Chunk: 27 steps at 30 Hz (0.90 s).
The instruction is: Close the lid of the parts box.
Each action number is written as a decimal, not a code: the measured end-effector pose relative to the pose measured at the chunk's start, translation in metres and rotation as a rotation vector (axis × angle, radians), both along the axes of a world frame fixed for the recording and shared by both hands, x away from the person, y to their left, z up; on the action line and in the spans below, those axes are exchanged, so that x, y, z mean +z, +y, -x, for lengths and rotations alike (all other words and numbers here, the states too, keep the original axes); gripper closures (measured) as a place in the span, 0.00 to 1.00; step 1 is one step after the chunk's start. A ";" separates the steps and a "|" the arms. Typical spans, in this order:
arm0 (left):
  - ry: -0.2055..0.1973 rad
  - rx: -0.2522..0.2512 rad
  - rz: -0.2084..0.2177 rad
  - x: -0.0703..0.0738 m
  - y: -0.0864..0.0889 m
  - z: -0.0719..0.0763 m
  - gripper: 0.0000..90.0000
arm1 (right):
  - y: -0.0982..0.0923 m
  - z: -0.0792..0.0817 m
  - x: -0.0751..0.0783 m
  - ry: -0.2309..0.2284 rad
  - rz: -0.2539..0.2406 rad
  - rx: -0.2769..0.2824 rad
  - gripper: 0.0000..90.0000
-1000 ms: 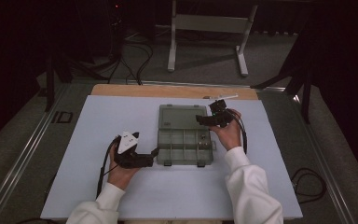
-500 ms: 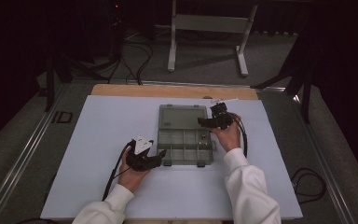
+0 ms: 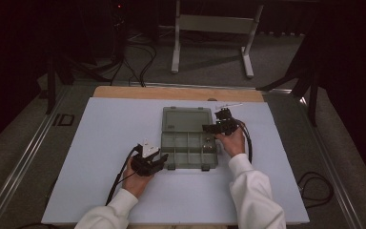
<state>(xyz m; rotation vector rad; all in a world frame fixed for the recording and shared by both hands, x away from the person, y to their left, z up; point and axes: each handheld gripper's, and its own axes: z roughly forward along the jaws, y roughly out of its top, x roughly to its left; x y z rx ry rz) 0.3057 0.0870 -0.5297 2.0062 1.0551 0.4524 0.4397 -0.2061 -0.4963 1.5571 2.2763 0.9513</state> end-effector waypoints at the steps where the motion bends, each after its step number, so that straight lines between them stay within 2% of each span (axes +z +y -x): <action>1: -0.002 0.001 -0.006 0.000 0.000 0.000 0.67 | 0.000 0.000 -0.001 0.006 -0.008 -0.003 0.35; 5: -0.008 0.008 -0.015 0.000 -0.002 0.001 0.68 | -0.002 -0.002 -0.002 0.024 -0.025 -0.013 0.35; 10: -0.010 0.010 -0.017 0.000 -0.002 0.001 0.69 | -0.004 -0.005 -0.008 0.078 -0.059 -0.005 0.36; 17: -0.011 0.012 -0.020 0.000 -0.002 0.001 0.69 | -0.006 -0.010 -0.014 0.136 -0.138 -0.013 0.34; 27: -0.014 0.009 -0.027 0.000 -0.003 0.001 0.69 | -0.006 -0.015 -0.020 0.178 -0.172 -0.031 0.31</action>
